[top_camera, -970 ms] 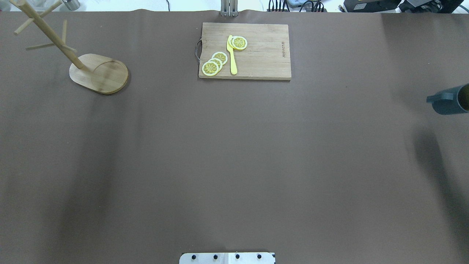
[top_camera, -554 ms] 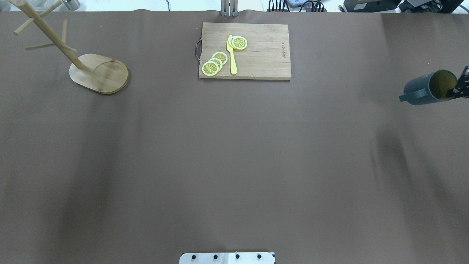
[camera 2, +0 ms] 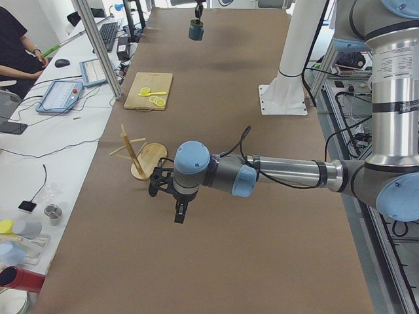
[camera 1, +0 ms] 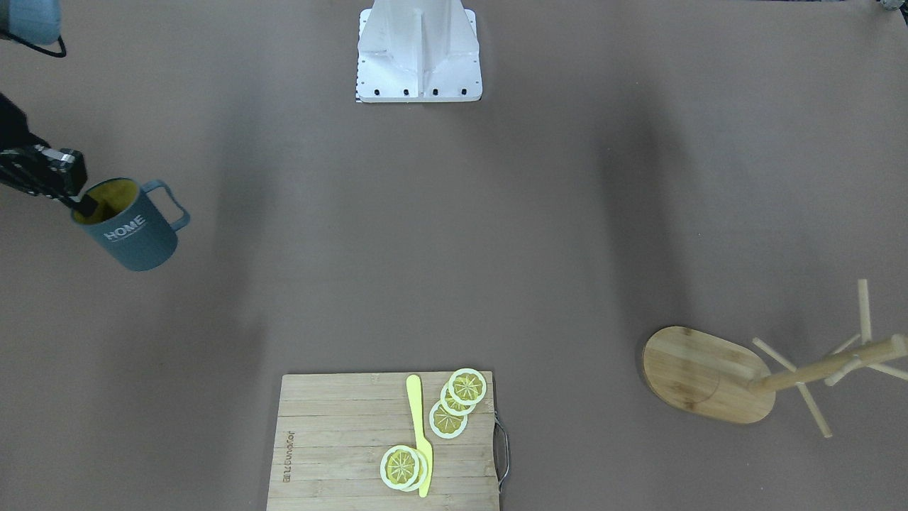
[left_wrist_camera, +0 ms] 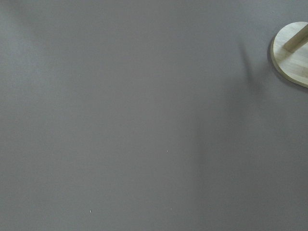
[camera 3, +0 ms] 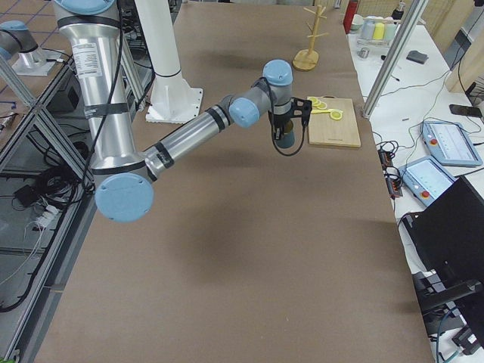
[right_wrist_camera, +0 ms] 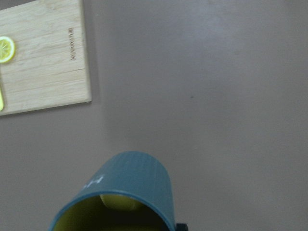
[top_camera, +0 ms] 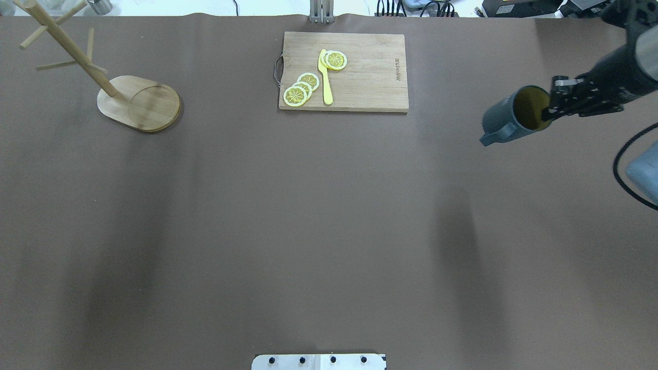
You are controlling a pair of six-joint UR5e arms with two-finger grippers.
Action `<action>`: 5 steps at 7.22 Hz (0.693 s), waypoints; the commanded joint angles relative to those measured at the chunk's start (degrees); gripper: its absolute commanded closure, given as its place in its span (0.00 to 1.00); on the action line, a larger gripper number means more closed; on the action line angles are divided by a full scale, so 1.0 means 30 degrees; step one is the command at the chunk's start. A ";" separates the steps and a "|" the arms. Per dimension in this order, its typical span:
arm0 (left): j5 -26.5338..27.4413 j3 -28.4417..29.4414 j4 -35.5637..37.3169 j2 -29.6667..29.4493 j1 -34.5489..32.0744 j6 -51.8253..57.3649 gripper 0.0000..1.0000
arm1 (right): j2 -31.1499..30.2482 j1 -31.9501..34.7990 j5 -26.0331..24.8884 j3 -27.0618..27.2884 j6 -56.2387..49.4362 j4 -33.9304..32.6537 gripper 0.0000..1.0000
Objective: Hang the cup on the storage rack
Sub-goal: 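Carry the blue mug with the right gripper and set it upright mid-table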
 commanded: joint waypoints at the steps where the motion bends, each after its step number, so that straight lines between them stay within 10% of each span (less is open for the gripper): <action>1: -0.0155 0.0236 0.0028 -0.0100 0.0026 0.0058 0.02 | 0.3361 -0.2187 -0.0929 0.0086 -0.1676 -0.3090 1.00; 5: -0.0155 0.0150 -0.0001 -0.0043 -0.0003 -0.0058 0.02 | 0.7575 -0.6676 -0.4332 -0.3474 -0.2035 -0.3035 1.00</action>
